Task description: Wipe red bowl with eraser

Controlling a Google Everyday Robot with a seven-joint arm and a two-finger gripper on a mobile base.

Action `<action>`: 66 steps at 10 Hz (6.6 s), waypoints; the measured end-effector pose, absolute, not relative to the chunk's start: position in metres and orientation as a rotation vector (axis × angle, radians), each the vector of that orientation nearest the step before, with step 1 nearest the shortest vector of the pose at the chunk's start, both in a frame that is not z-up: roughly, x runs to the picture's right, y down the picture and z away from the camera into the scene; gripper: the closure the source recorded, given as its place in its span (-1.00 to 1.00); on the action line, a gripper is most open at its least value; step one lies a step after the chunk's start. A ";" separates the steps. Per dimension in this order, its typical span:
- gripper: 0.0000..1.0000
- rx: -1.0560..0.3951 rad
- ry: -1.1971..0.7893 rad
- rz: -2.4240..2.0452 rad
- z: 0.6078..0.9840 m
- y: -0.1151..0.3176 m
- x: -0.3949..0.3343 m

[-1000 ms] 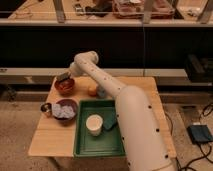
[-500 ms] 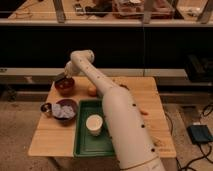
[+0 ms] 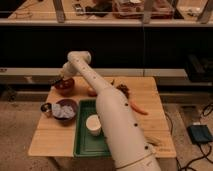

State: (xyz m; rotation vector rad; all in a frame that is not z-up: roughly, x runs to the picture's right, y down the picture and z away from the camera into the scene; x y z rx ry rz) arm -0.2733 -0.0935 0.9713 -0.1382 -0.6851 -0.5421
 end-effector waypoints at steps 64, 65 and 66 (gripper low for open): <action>1.00 -0.087 -0.600 -0.490 0.892 -0.041 -0.218; 1.00 -0.082 -0.585 -0.468 0.894 -0.044 -0.213; 1.00 -0.080 -0.573 -0.450 0.899 -0.048 -0.207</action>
